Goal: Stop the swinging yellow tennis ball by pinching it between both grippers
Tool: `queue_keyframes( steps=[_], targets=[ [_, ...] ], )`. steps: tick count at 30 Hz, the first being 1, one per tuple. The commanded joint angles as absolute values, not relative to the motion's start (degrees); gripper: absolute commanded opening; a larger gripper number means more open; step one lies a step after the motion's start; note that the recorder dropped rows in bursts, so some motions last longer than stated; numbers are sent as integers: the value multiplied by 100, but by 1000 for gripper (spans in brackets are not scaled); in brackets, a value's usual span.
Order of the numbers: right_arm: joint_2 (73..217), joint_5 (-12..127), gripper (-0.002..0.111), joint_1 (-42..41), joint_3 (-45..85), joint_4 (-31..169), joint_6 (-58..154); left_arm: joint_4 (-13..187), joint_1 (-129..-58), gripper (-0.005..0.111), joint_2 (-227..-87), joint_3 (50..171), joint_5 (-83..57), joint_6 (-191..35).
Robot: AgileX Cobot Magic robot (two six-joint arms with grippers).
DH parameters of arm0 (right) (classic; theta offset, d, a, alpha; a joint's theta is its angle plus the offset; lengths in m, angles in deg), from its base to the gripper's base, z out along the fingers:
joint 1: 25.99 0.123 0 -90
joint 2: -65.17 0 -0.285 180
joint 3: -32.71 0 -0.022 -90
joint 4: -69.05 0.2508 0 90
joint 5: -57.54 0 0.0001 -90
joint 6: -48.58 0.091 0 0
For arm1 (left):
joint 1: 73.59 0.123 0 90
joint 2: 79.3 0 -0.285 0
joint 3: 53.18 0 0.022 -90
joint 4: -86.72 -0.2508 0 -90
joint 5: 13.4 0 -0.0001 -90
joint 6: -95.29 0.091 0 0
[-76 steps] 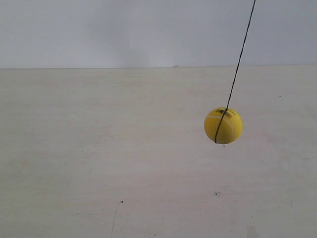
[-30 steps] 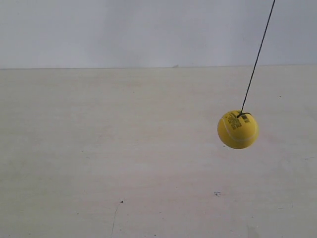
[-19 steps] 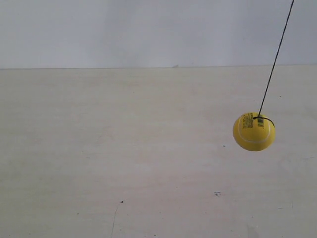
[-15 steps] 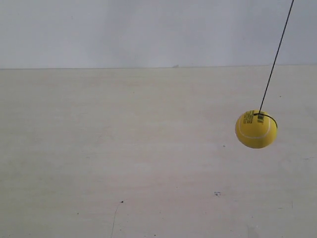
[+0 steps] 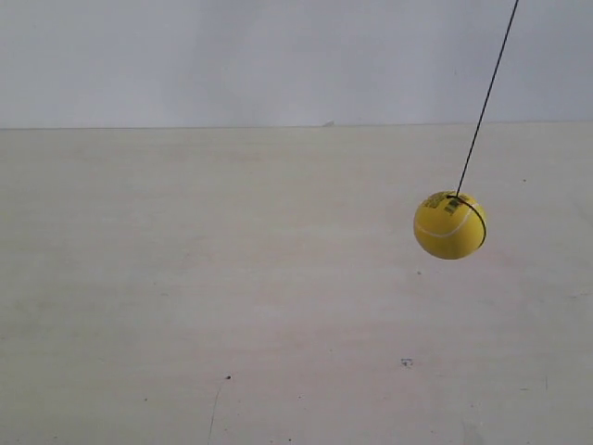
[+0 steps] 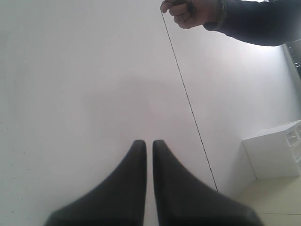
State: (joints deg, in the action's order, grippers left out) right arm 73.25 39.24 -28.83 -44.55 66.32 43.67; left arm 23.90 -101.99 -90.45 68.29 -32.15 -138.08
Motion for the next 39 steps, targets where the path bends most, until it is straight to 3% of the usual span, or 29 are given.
queue_keyframes(
  steps=[1,26,28,32,39],
  targets=[
    [7296,3839,0,-2880,-4450,6631,4248,2463,-10214,5,-9017,6806,-3204,-13869],
    [7296,3839,0,-2880,-4450,6695,4248,2498,-10214,5,-9017,6764,-3164,-13811],
    [7296,3839,0,-2880,-4450,6695,4248,3222,-10214,5,-9017,6691,-2931,-13093],
    [7296,3839,0,-2880,-4450,6695,4248,7385,-10018,5,-9017,6444,-2263,-8941],
    [7296,3839,0,-2880,-4450,6695,4248,7928,-8643,5,-9017,5552,-3012,-8237]
  ],
)
